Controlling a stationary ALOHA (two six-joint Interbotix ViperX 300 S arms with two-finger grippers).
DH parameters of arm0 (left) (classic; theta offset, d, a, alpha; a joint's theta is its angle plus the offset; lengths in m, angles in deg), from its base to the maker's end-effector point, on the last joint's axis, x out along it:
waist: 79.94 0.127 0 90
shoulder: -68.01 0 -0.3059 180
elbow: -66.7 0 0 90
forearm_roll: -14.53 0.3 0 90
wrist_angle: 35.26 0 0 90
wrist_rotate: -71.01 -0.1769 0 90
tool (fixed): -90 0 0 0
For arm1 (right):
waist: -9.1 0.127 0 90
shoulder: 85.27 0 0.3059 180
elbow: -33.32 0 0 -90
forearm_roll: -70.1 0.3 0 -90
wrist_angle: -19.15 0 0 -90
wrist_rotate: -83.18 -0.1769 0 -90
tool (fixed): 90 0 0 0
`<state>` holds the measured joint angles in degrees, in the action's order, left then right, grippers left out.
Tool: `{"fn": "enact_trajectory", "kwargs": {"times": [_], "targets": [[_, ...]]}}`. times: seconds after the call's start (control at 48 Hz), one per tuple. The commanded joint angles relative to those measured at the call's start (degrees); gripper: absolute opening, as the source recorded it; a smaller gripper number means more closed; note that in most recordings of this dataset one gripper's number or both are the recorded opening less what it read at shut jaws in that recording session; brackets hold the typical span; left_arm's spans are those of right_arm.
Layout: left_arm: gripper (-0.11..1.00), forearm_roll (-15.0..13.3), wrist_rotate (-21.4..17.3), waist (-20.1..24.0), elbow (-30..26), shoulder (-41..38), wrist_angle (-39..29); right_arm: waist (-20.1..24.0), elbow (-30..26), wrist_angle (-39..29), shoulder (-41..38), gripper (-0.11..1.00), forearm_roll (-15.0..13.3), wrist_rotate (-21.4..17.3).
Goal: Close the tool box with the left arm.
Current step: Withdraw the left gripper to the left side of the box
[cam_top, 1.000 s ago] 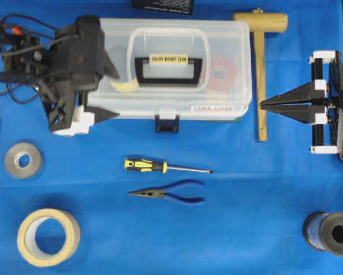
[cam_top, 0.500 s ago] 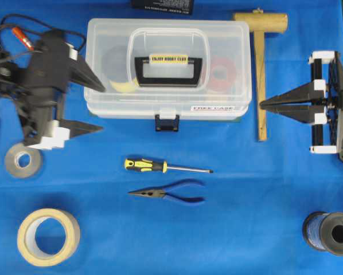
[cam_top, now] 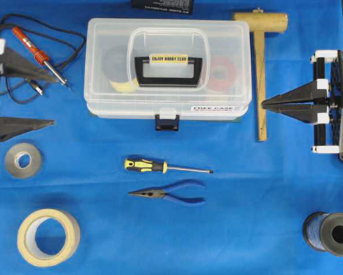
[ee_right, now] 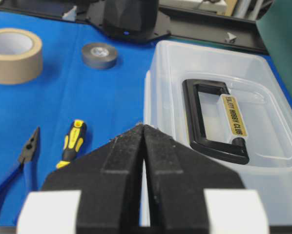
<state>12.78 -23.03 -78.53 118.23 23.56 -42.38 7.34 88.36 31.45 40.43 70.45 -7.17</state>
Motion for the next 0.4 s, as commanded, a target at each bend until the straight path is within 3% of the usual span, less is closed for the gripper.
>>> {"fn": "enact_trajectory", "kwargs": {"times": [0.0,0.208,0.375], "targets": [[0.89,0.09,0.0,0.0,3.69,3.43,3.78,-0.09,-0.62,0.18,0.0,0.0,0.18,-0.09],[0.89,0.0,0.18,-0.09,12.13,10.63,8.09,-0.09,-0.62,0.18,0.09,0.0,0.18,-0.09],[0.89,0.0,0.18,0.0,14.5,12.48,8.17,-0.09,-0.53,0.18,0.09,0.0,0.18,-0.09]]}}
